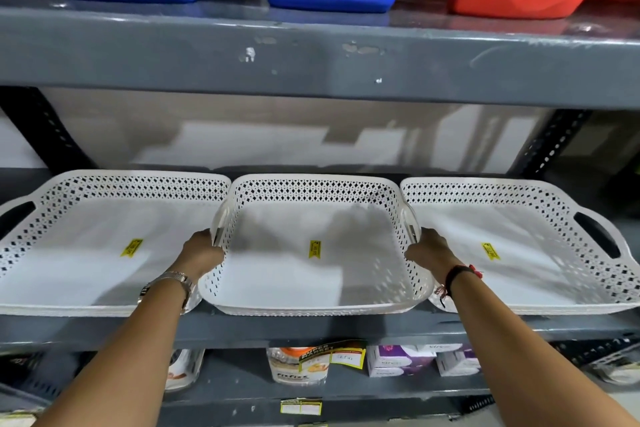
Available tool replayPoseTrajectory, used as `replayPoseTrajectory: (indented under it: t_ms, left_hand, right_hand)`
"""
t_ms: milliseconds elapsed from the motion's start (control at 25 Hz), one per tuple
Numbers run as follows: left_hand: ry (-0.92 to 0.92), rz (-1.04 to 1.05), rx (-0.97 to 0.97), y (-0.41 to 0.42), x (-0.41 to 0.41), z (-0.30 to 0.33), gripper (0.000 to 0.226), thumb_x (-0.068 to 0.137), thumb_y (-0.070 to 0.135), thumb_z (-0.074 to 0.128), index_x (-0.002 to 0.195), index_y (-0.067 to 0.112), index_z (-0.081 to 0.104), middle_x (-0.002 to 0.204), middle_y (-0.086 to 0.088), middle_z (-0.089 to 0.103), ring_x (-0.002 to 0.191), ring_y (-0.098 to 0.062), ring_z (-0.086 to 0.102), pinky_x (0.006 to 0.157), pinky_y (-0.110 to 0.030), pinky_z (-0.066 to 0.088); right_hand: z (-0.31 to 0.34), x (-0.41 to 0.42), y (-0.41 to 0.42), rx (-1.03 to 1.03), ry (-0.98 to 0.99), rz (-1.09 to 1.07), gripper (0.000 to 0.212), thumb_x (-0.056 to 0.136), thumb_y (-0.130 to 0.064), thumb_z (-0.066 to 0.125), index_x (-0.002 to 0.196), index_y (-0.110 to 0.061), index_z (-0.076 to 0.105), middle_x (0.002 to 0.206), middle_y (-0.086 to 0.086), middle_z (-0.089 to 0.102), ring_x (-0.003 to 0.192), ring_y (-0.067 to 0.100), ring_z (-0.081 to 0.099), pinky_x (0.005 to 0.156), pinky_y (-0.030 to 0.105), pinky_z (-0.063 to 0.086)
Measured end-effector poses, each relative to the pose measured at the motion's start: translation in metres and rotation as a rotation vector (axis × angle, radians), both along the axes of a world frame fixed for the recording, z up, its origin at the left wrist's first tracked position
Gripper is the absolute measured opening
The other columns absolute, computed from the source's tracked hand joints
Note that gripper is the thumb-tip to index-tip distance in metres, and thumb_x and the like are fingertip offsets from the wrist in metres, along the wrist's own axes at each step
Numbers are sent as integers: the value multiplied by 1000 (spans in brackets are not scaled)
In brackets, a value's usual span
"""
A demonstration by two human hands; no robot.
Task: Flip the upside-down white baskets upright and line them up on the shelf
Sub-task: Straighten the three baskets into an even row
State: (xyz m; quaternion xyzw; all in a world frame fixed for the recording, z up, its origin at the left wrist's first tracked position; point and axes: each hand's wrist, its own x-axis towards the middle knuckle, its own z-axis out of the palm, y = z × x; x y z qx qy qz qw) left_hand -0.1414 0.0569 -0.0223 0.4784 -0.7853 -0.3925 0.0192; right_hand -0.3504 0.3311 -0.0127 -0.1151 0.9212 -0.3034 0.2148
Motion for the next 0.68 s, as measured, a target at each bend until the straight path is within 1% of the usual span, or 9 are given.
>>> replayPoseTrajectory:
  t_ms: [80,160,240,360,440,480,520,600,680]
  left_hand:
    - [-4,-2,-15,-3,-5,0,41,82,-11,45,122,-9,52,76,-11,49,80,-28,47,50,-19,30]
    - [-4,0,-9,-9,-10,2,40,82,-11,44,121,-10,52,75,-10,48,81,-27,46,51,-21,31]
    - [-8,1,-11,-14,-17,4,39,82,-10,44,121,-10,52,83,-13,50,83,-27,46,55,-24,34]
    - [-3,3,-19,-21,-27,7,33,85,-10,42,117,-12,50,74,-9,48,77,-25,48,51,-22,33]
    - [3,-5,-20,-24,-31,8,33,85,-10,42,117,-14,50,87,-16,54,79,-25,49,51,-22,36]
    - [7,-12,-22,-27,-32,7,35,85,-9,42,119,-14,49,94,-20,54,83,-27,49,54,-22,39]
    - [9,-21,-20,-27,-33,8,37,85,-9,43,120,-14,49,98,-21,52,85,-27,48,55,-23,40]
    - [7,-34,-16,-27,-32,9,38,85,-9,43,122,-14,48,95,-18,49,81,-25,49,51,-21,36]
    - [2,-35,-12,-23,-29,9,37,85,-10,43,122,-14,47,85,-12,50,70,-18,47,48,-19,32]
  right_hand:
    - [-2,-6,-5,-9,4,-14,13,82,3,49,94,-2,47,72,8,50,82,30,49,59,27,39]
    - [-4,-13,-12,-20,14,-17,14,82,2,50,95,-4,47,87,15,52,84,30,49,68,30,38]
    - [-6,-20,-21,-41,19,-25,14,82,1,51,95,-4,48,93,18,51,86,30,49,70,31,37]
    - [-11,-34,-30,-49,10,-57,27,81,0,51,108,1,52,101,21,54,94,33,52,74,31,38]
    - [-13,-42,-35,-55,3,-67,26,80,0,50,107,1,53,102,23,56,93,33,52,74,31,39]
    - [-14,-44,-37,-57,0,-69,26,80,1,50,106,1,53,102,23,56,94,33,53,74,31,39]
    - [-14,-45,-38,-54,-1,-70,27,80,1,50,106,1,54,100,23,56,94,33,53,74,31,39]
    - [-15,-44,-37,-51,-5,-75,28,80,0,49,108,1,54,97,20,53,91,30,51,74,31,39]
    - [-15,-42,-35,-54,-16,-75,31,80,1,48,110,4,53,95,19,54,89,31,52,73,31,39]
